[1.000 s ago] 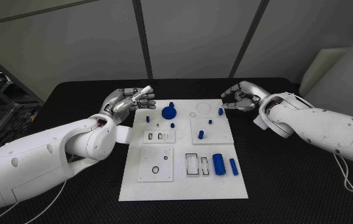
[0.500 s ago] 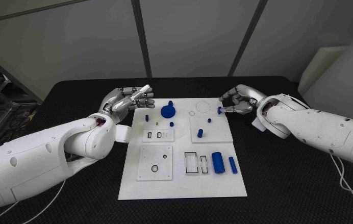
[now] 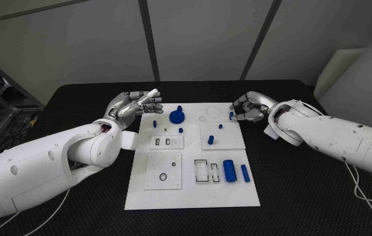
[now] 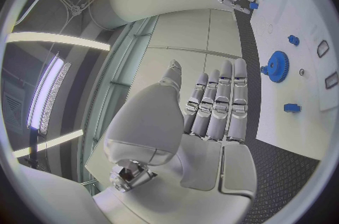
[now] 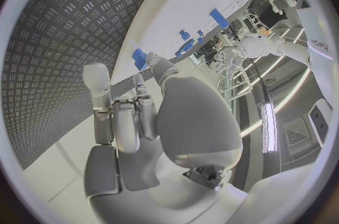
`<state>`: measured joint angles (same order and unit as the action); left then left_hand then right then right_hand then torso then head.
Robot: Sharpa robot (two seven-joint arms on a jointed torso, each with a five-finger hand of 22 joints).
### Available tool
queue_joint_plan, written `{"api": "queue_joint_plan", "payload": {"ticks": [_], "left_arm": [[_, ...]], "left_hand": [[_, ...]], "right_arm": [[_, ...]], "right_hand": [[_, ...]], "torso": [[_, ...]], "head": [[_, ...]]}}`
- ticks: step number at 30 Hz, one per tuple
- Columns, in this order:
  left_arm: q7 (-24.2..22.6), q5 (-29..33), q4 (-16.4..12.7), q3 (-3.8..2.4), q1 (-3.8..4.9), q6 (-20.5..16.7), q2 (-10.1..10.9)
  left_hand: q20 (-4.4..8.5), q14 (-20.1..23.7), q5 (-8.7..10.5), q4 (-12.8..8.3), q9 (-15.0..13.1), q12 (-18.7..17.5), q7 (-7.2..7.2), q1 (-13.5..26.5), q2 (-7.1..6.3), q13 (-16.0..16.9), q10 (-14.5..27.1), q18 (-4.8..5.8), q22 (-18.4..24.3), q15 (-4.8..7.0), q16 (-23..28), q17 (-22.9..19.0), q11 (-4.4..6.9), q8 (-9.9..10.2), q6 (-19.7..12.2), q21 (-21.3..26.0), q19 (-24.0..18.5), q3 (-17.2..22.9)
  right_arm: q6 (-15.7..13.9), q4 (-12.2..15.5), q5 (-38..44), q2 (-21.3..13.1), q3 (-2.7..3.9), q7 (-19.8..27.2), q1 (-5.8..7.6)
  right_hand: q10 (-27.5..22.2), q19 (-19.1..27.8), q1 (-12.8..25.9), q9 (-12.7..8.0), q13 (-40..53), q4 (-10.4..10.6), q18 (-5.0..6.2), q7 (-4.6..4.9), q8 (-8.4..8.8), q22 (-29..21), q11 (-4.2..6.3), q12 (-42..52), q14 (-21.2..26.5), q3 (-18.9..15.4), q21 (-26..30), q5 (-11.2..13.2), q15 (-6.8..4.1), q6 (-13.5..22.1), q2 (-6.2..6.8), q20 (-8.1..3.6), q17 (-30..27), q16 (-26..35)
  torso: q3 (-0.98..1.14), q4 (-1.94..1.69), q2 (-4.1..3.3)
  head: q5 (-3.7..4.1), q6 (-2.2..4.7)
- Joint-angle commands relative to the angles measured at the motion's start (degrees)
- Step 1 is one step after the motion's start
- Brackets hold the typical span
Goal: Assemble the parts on the task board
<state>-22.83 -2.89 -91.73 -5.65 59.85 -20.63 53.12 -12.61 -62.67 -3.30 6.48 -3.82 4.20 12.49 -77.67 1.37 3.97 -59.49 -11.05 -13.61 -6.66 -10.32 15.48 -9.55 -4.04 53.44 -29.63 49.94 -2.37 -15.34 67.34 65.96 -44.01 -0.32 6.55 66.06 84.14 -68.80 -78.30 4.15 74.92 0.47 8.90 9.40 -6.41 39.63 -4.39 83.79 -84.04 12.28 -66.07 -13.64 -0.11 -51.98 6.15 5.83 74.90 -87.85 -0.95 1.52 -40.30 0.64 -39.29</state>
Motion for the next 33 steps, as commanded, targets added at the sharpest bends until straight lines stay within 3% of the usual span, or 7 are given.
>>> {"api": "queue_joint_plan", "payload": {"ticks": [1, 15, 21, 33], "left_arm": [[-0.26, -0.05, -0.03, -0.05, 0.06, 0.71, -0.04], [-0.24, -0.05, 0.03, -0.05, 0.06, 0.54, -0.03], [-0.20, -0.05, 0.03, -0.05, 0.06, 0.50, -0.07], [-0.16, -0.05, 0.07, -0.05, 0.06, 0.46, -0.11]], "left_hand": [[-0.02, 0.21, 0.09, -0.07, -0.03, -0.08, 0.12, -0.19, 0.57, 0.09, -0.21, 0.74, 0.10, -0.02, 0.35, 0.08, -0.08, 0.04, 0.47, 0.39, -0.35, -0.27], [-0.03, 0.20, 0.09, -0.10, -0.02, -0.09, 0.14, -0.23, 0.65, 0.08, -0.20, 0.72, 0.12, -0.02, 0.38, 0.11, -0.09, 0.05, 0.47, 0.41, -0.36, -0.25], [-0.03, 0.20, 0.09, -0.10, -0.02, -0.09, 0.14, -0.23, 0.65, 0.08, -0.20, 0.72, 0.12, -0.02, 0.38, 0.11, -0.09, 0.05, 0.47, 0.41, -0.36, -0.25], [-0.05, 0.18, 0.09, -0.11, -0.02, -0.09, 0.15, -0.24, 0.71, 0.08, -0.20, 0.71, 0.13, -0.02, 0.40, 0.13, -0.10, 0.05, 0.47, 0.42, -0.36, -0.25]], "right_arm": [[1.47, -0.33, 0.45, 0.24, 0.03, -0.27, 0.04], [1.95, -1.15, 0.80, 0.92, 0.02, -0.82, -0.03], [2.40, -1.28, 0.97, 1.30, 0.02, -1.09, -0.06], [2.35, -1.92, 1.48, 1.73, 0.02, -1.83, -0.17]], "right_hand": [[1.48, 0.33, -0.02, 0.08, 8.33, -0.45, -0.41, 0.00, -0.37, 0.06, 0.12, 0.01, -4.47, -0.10, 0.08, -0.20, -0.02, -0.70, -0.64, 0.03, 8.22, 0.30], [1.57, 0.29, 0.34, 0.11, 8.47, -0.47, -0.42, -0.11, -0.74, 0.15, 0.21, 0.12, -4.49, -0.28, 0.01, 0.19, -0.09, -1.90, -1.22, -0.02, 8.32, 0.27], [1.90, 0.12, 0.64, 0.39, 8.95, -0.48, -0.44, -0.77, -1.91, 0.46, 0.73, 0.57, -4.58, -0.30, -0.18, 0.54, -0.47, -4.76, -2.05, -0.27, 8.68, 0.14], [2.00, -0.04, 0.79, 0.39, 9.10, -0.53, -0.48, -1.12, -2.25, 0.72, 1.03, 0.69, -4.65, -0.31, -0.33, 0.73, -0.73, -5.72, -2.39, -0.51, 9.00, 0.02]], "torso": [[0.01, -0.02, -0.04], [0.02, 0.09, 0.03], [0.04, 0.06, 0.01], [0.07, 0.12, 0.02]], "head": [[-0.13, -0.04], [-0.33, -0.31], [-0.28, -0.40], [-0.31, -0.61]]}}
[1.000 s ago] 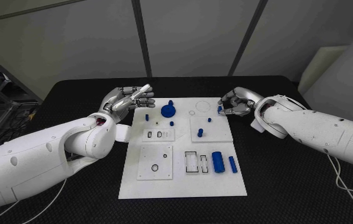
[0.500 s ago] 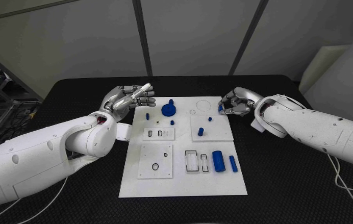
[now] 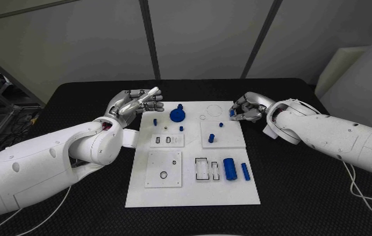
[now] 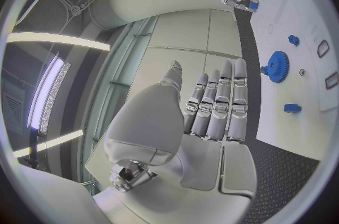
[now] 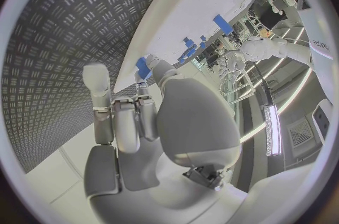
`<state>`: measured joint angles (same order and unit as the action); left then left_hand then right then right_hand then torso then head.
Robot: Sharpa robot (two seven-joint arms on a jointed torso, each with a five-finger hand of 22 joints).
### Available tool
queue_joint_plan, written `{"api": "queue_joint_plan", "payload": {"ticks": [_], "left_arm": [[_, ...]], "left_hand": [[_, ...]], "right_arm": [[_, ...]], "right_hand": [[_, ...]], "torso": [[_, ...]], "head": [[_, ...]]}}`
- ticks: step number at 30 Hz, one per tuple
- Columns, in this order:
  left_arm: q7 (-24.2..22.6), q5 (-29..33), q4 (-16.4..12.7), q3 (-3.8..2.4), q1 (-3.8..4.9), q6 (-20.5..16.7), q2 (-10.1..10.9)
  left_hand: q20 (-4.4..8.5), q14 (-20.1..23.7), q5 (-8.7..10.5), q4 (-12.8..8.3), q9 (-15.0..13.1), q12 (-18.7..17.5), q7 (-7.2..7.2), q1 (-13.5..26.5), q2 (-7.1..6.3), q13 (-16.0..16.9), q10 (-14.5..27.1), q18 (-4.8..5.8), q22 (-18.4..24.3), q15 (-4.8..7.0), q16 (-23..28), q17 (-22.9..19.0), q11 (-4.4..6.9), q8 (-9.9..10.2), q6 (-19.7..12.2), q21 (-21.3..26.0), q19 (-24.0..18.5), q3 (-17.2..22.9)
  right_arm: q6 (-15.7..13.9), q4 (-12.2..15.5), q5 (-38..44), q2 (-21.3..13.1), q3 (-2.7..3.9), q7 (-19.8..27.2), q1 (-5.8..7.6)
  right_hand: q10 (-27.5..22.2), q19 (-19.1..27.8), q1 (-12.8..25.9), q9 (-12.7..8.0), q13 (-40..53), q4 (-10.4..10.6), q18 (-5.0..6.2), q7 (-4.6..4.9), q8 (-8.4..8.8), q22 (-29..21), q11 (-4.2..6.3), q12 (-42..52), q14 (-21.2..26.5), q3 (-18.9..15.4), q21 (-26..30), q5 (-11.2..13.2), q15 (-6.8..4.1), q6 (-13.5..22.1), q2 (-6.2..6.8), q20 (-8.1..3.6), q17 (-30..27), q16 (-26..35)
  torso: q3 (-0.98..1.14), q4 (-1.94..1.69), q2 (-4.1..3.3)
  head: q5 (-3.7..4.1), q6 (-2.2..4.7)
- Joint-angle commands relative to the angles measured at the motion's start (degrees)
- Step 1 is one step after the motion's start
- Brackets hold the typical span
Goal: Assemble the parts on the task board
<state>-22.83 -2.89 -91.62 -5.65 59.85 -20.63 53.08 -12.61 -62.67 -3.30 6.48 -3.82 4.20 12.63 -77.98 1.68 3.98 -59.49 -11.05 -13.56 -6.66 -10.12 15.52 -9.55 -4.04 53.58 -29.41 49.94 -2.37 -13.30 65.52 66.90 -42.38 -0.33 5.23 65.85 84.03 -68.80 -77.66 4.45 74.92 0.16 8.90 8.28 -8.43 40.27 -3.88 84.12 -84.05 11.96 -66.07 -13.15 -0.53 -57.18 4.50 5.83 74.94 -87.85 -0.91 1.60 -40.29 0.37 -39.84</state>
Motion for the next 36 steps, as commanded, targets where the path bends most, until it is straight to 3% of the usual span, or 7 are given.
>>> {"api": "queue_joint_plan", "payload": {"ticks": [1, 8, 12, 21, 26, 29, 36], "left_arm": [[-0.15, -0.06, -0.04, -0.05, 0.07, 0.46, -0.07], [-0.14, -0.06, -0.04, -0.05, 0.07, 0.47, -0.04], [-0.15, -0.06, -0.05, -0.05, 0.07, 0.48, 0.05], [-0.15, -0.06, -0.01, -0.05, 0.07, 0.44, 0.26], [-0.11, -0.06, 0.07, -0.05, 0.08, 0.41, 0.27], [-0.11, -0.06, 0.21, -0.05, 0.08, 0.37, 0.29], [-0.18, -0.06, 0.94, -0.06, 0.14, 0.27, 0.19]], "left_hand": [[-0.04, 0.18, 0.10, -0.11, -0.02, -0.10, 0.01, 0.07, 0.40, 0.08, -0.20, 0.71, 0.09, -0.02, 0.20, 0.09, -0.10, 0.05, 0.32, 0.20, -0.36, -0.25], [-0.04, 0.18, 0.10, -0.11, -0.02, -0.10, 0.01, 0.07, 0.40, 0.08, -0.20, 0.71, 0.09, -0.02, 0.20, 0.09, -0.10, 0.05, 0.32, 0.20, -0.36, -0.25], [-0.04, 0.18, 0.10, -0.11, -0.02, -0.10, 0.01, 0.07, 0.40, 0.08, -0.20, 0.71, 0.09, -0.02, 0.20, 0.09, -0.10, 0.05, 0.32, 0.20, -0.36, -0.25], [-0.04, 0.18, 0.10, -0.11, -0.02, -0.10, 0.01, 0.07, 0.40, 0.08, -0.20, 0.71, 0.09, -0.02, 0.20, 0.09, -0.10, 0.05, 0.32, 0.20, -0.36, -0.25], [-0.07, 0.12, 0.10, -0.13, -0.02, -0.10, 0.01, 0.04, 0.55, 0.09, -0.21, 0.68, 0.12, -0.02, 0.25, 0.14, -0.10, 0.05, 0.34, 0.22, -0.35, -0.23], [-0.07, 0.12, 0.10, -0.13, -0.02, -0.10, 0.01, 0.04, 0.55, 0.09, -0.21, 0.68, 0.12, -0.02, 0.25, 0.14, -0.10, 0.05, 0.34, 0.22, -0.35, -0.23], [-0.08, 0.11, 0.10, -0.14, -0.02, -0.09, 0.01, 0.03, 0.57, 0.09, -0.23, 0.68, 0.13, -0.02, 0.27, 0.15, -0.10, 0.04, 0.36, 0.23, -0.35, -0.23]], "right_arm": [[0.12, -0.13, 0.58, 0.13, 0.02, -0.56, 0.02], [-3.10, 0.23, 0.67, 0.07, 0.02, -0.57, -0.05], [-5.00, 1.42, 0.68, -0.42, 0.03, -0.59, -0.07], [-7.18, 7.64, 0.20, -2.82, 0.21, -2.59, 0.12], [-6.33, 13.19, 1.03, -3.04, 1.23, -6.24, 0.37], [-5.82, 15.50, 2.12, -1.94, 1.46, -8.47, 0.42], [-5.44, 17.07, 5.48, 3.35, 1.54, -12.23, 0.43]], "right_hand": [[2.11, -0.03, 0.13, 0.08, 9.08, -0.23, -0.47, -0.05, -0.27, 0.06, 0.56, 0.35, -4.64, 0.05, -0.32, 0.25, -0.34, -0.65, -0.85, -0.54, 8.95, 0.03], [2.13, -0.30, -0.75, -0.02, 9.12, -0.61, -0.55, -0.64, -0.64, 0.49, 1.13, 0.33, -4.72, 1.62, -0.57, 2.71, -0.81, -1.95, -3.23, -1.00, 9.30, -0.09], [2.14, -0.55, -0.89, -0.02, 9.14, -0.76, -0.62, -0.83, -0.81, 0.91, 1.28, 0.33, -4.74, 2.21, -0.81, 2.98, -0.94, -2.42, -3.78, -1.13, 9.41, -0.13], [2.25, -0.81, -0.50, 0.00, 9.29, -0.70, -0.70, -0.99, -0.98, 1.32, 1.42, 0.45, -4.81, 2.43, -1.04, 2.95, -1.07, -2.91, -3.86, -1.26, 9.75, -0.25], [2.40, -1.06, 0.41, -0.03, 9.47, -0.49, -0.76, -1.12, -0.98, 1.65, 1.54, 0.60, -4.88, 2.13, -1.24, 3.07, -1.18, -3.19, -3.26, -1.37, 10.04, -0.35], [2.41, -1.07, 0.72, -0.04, 9.47, -0.37, -0.76, -1.17, -0.97, 1.62, 1.58, 0.59, -4.87, 2.08, -1.23, 3.36, -1.22, -3.29, -3.18, -1.41, 9.97, -0.33], [2.39, -1.07, 0.91, -0.05, 9.41, -0.28, -0.75, -1.24, -0.95, 1.56, 1.63, 0.53, -4.85, 2.11, -1.20, 3.44, -1.25, -3.37, -3.18, -1.44, 9.90, -0.31]], "torso": [[0.02, 0.04, 0.01], [0.05, 0.00, 0.03], [0.05, 0.08, 0.10], [-0.26, 0.40, 0.64], [-0.45, 0.37, 0.96], [-0.54, 0.33, 1.17], [-0.78, -0.14, 1.67]], "head": [[-0.04, -0.06], [0.03, -0.07], [0.11, -0.04], [-0.01, -0.02], [-0.32, 0.24], [-0.45, 0.10], [-1.07, -0.51]]}}
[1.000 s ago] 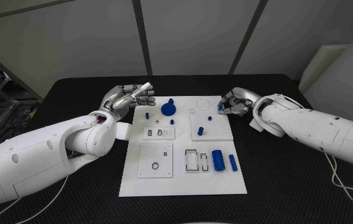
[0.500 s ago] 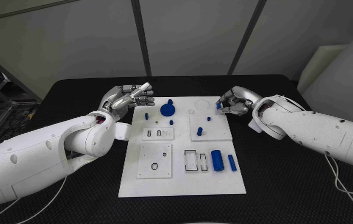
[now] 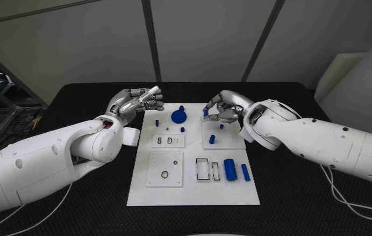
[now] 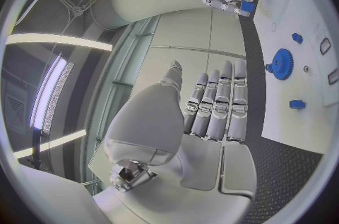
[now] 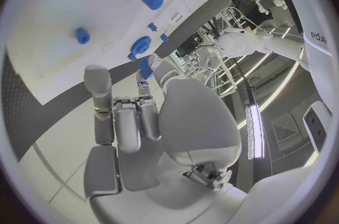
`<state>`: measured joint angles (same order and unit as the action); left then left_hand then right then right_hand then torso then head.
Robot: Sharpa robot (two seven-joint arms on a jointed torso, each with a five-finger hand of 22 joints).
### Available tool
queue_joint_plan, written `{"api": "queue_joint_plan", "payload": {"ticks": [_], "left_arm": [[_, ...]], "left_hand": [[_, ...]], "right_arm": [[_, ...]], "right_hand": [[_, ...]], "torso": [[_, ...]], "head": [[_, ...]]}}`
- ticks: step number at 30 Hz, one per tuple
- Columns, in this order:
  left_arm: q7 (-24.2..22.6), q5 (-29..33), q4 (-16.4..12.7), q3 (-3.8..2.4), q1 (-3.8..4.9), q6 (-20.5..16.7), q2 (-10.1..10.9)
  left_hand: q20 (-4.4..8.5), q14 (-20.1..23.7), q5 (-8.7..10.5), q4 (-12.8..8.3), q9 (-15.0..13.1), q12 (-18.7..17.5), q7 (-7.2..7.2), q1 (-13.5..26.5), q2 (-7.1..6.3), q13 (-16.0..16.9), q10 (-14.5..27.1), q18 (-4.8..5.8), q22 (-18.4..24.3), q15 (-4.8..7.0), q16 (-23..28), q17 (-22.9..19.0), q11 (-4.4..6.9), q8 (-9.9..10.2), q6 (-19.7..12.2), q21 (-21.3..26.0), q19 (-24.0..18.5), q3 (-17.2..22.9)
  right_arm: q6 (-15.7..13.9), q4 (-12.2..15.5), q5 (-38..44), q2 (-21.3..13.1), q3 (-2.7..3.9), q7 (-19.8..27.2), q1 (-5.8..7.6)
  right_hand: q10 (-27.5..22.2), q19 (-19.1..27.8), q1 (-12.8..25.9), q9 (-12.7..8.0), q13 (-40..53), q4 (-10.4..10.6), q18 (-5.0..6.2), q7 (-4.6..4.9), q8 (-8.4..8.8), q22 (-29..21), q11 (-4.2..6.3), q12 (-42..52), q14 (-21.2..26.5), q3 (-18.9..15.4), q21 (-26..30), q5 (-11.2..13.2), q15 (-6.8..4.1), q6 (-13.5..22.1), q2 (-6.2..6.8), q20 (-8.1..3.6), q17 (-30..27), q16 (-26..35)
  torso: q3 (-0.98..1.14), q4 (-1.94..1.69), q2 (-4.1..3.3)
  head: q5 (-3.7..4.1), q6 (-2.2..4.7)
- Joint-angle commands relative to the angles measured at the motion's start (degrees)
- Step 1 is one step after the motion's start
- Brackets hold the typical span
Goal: Assemble the parts on the task board
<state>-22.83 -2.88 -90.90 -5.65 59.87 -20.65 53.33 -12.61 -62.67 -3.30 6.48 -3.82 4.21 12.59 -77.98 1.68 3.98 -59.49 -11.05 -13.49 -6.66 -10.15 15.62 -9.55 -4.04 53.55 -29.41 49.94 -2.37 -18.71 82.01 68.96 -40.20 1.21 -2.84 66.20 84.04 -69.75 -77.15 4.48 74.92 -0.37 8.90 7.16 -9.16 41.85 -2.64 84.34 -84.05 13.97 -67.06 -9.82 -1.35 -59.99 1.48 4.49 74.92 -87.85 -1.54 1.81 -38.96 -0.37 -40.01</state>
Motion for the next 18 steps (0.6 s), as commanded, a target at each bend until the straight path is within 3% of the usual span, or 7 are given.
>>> {"api": "queue_joint_plan", "payload": {"ticks": [1, 3, 8, 13, 18], "left_arm": [[-0.21, -0.06, 0.44, -0.06, 0.14, 0.28, -0.08], [-0.25, -0.06, 0.75, -0.06, 0.15, 0.23, -0.13], [-0.44, -0.06, 1.39, -0.06, 0.21, 0.03, -0.26], [-0.49, -0.06, 1.66, -0.07, 0.25, -0.05, -0.33], [-0.49, -0.06, 1.80, -0.07, 0.27, -0.07, -0.43]], "left_hand": [[-0.08, 0.11, 0.10, -0.14, -0.02, -0.09, 0.04, 0.03, 0.57, 0.09, -0.23, 0.68, 0.06, -0.02, 0.30, 0.06, -0.09, 0.04, 0.40, 0.23, -0.35, -0.23], [-0.08, 0.11, 0.10, -0.15, -0.02, -0.08, 0.04, 0.02, 0.58, 0.09, -0.24, 0.68, 0.06, -0.02, 0.30, 0.06, -0.09, 0.04, 0.40, 0.23, -0.35, -0.23], [-0.10, 0.11, 0.10, -0.18, -0.03, -0.06, 0.01, -0.01, 0.61, 0.10, -0.29, 0.68, 0.08, -0.02, 0.34, 0.08, -0.07, 0.02, 0.45, 0.26, -0.38, -0.23], [-0.11, 0.12, 0.10, -0.20, -0.04, -0.04, -0.01, -0.03, 0.62, 0.11, -0.34, 0.68, 0.10, -0.03, 0.37, 0.09, -0.06, 0.00, 0.49, 0.28, -0.42, -0.24], [-0.11, 0.12, 0.10, -0.20, -0.04, -0.04, -0.01, -0.03, 0.62, 0.11, -0.34, 0.68, 0.10, -0.03, 0.37, 0.09, -0.06, 0.00, 0.49, 0.28, -0.42, -0.24]], "right_arm": [[0.15, 0.81, 4.31, 2.40, -0.05, -5.03, 0.07], [0.62, 0.96, 5.53, 3.95, -0.22, -6.12, 0.05], [1.94, 0.28, 8.99, 8.01, -1.48, -8.62, -0.06], [2.56, -0.74, 11.41, 10.80, -2.54, -10.08, -0.45], [2.79, -1.50, 12.88, 12.54, -2.95, -10.62, -1.46]], "right_hand": [[2.41, -0.13, 0.40, -0.08, 9.47, 0.24, -0.75, -0.12, -0.22, -0.01, 0.41, 0.36, -4.85, 0.13, -0.21, 0.09, -0.44, -0.58, -0.18, -0.10, 9.92, -0.31], [2.41, -0.15, 0.35, -0.09, 9.46, 0.20, -0.75, -0.16, -0.20, 0.02, 0.44, 0.36, -4.85, 0.22, -0.22, -0.01, -0.46, -0.60, -0.23, -0.12, 9.95, -0.31], [2.40, -0.16, 0.42, -0.13, 9.44, 0.21, -0.75, -0.11, -0.09, 0.01, 0.44, 0.33, -4.85, 0.25, -0.22, -0.06, -0.48, -0.48, -0.20, -0.14, 9.94, -0.31], [2.38, -0.17, 0.68, -0.19, 9.40, 0.30, -0.76, -0.05, 0.06, -0.01, 0.39, 0.29, -4.84, 0.23, -0.21, -0.19, -0.48, -0.32, -0.08, -0.16, 9.87, -0.28], [2.38, -0.16, 0.93, -0.22, 9.40, 0.38, -0.76, -0.02, 0.14, -0.06, 0.36, 0.28, -4.82, 0.16, -0.18, -0.28, -0.46, -0.27, 0.08, -0.16, 9.79, -0.25]], "torso": [[-0.14, -0.46, 0.43], [-0.16, -0.59, 0.50], [-0.23, -0.90, 0.63], [-0.15, -0.80, 0.50], [-0.15, -0.69, 0.48]], "head": [[-0.49, -0.43], [-0.88, -0.66], [-1.23, -1.00], [-1.92, -1.24], [-2.28, -1.36]]}}
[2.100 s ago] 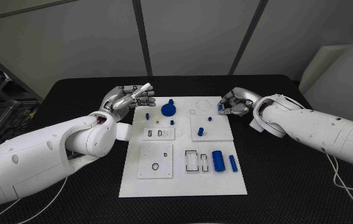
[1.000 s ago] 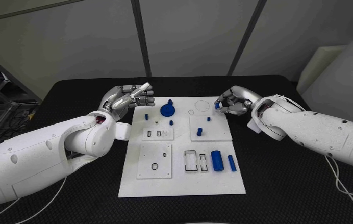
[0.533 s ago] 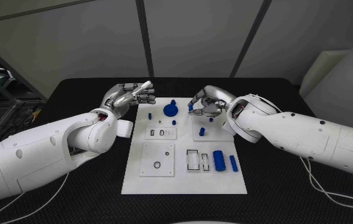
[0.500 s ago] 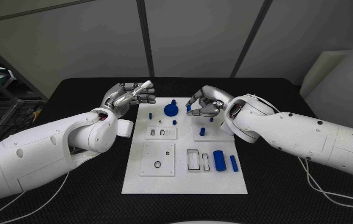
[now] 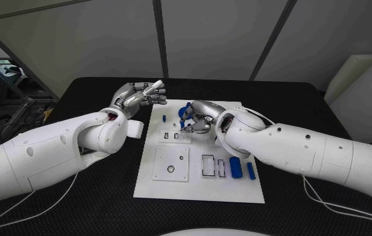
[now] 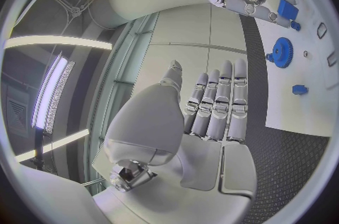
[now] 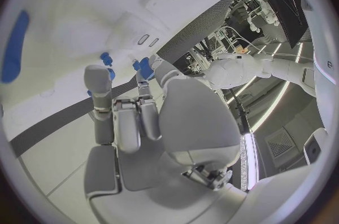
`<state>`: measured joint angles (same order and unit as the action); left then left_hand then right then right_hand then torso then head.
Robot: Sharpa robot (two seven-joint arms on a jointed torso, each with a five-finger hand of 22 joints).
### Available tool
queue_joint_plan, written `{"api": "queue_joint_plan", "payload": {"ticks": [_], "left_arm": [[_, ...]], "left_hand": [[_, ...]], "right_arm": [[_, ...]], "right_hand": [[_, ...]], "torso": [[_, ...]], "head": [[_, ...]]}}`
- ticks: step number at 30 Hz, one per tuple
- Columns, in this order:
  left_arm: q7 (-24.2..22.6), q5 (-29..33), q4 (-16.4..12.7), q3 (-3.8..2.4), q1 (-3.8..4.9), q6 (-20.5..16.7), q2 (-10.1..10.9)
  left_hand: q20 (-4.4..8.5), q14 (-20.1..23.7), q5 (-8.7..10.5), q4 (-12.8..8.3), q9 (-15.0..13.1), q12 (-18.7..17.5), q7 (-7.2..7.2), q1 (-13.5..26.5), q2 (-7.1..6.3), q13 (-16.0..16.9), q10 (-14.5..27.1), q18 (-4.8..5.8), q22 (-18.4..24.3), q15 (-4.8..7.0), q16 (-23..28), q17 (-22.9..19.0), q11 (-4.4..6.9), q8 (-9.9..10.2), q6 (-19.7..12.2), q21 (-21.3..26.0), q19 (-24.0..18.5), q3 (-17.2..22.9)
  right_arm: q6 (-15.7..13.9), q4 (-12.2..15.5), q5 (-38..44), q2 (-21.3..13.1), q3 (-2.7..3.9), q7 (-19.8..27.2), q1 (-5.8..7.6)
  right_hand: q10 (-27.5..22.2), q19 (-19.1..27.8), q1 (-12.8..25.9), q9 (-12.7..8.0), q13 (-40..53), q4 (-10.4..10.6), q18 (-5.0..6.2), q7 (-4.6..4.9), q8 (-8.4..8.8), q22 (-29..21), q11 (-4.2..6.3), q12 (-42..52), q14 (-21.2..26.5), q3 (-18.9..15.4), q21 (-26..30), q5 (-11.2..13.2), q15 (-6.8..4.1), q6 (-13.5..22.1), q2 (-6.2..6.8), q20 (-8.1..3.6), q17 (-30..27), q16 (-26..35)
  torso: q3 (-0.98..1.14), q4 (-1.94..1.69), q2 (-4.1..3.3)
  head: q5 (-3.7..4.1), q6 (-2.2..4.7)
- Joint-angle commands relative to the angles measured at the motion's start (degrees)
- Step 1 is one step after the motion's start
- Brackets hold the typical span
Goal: Assemble the parts on the task board
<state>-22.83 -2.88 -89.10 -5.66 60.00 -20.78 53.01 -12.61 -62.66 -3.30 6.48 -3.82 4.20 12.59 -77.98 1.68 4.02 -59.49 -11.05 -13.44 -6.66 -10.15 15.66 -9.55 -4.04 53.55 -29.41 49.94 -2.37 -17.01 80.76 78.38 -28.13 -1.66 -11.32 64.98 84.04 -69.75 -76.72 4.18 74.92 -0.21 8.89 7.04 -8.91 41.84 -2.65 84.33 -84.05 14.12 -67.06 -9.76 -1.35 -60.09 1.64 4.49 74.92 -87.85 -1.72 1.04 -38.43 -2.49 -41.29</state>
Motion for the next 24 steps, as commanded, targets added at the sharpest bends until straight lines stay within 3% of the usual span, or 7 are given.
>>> {"api": "queue_joint_plan", "payload": {"ticks": [1, 8, 24], "left_arm": [[-0.49, -0.06, 0.01, -0.06, 0.14, 0.06, -0.13], [-0.42, -0.06, 0.01, -0.06, 0.16, 0.18, -0.18], [-0.19, -0.06, 0.07, -0.06, 0.16, 0.45, -0.32]], "left_hand": [[-0.11, 0.12, 0.10, -0.20, -0.04, -0.04, -0.01, -0.03, 0.62, 0.06, -0.34, 0.68, 0.05, -0.03, 0.37, 0.05, -0.06, 0.00, 0.49, 0.28, -0.42, -0.24], [-0.11, 0.12, 0.10, -0.20, -0.04, -0.04, -0.01, -0.03, 0.62, 0.06, -0.34, 0.68, 0.05, -0.03, 0.37, 0.05, -0.06, 0.00, 0.49, 0.28, -0.42, -0.24], [-0.13, 0.12, 0.11, -0.25, -0.04, -0.01, -0.02, -0.05, 0.62, 0.07, -0.41, 0.68, 0.09, -0.03, 0.43, 0.09, -0.05, -0.02, 0.54, 0.34, -0.50, -0.28]], "right_arm": [[1.07, -0.38, 3.77, 0.73, -0.14, -2.26, -0.47], [0.81, -0.99, 6.69, 1.91, -0.34, -3.06, -1.54], [2.74, -1.54, 8.53, 2.28, -0.42, -3.36, -1.92]], "right_hand": [[2.38, -0.18, 0.59, 0.06, 9.39, 0.24, -0.76, 0.10, -0.08, -0.04, 0.36, 0.27, -4.82, -0.03, -0.19, -0.38, -0.46, -0.15, 0.01, -0.17, 9.77, -0.24], [2.41, -0.19, 0.67, 0.05, 9.44, 0.26, -0.77, 0.11, -0.05, -0.01, 0.35, 0.31, -4.82, -0.06, -0.20, -0.41, -0.46, -0.12, 0.09, -0.17, 9.78, -0.25], [2.42, -0.21, 0.84, 0.01, 9.46, 0.28, -0.77, 0.15, 0.07, 0.01, 0.33, 0.33, -4.83, -0.11, -0.21, -0.47, -0.44, -0.02, 0.29, -0.16, 9.81, -0.26]], "torso": [[0.03, 0.10, -0.04], [0.10, 0.15, -0.02], [0.12, 0.23, -0.05]], "head": [[-0.20, -0.12], [-0.60, -0.47], [-0.58, -0.72]]}}
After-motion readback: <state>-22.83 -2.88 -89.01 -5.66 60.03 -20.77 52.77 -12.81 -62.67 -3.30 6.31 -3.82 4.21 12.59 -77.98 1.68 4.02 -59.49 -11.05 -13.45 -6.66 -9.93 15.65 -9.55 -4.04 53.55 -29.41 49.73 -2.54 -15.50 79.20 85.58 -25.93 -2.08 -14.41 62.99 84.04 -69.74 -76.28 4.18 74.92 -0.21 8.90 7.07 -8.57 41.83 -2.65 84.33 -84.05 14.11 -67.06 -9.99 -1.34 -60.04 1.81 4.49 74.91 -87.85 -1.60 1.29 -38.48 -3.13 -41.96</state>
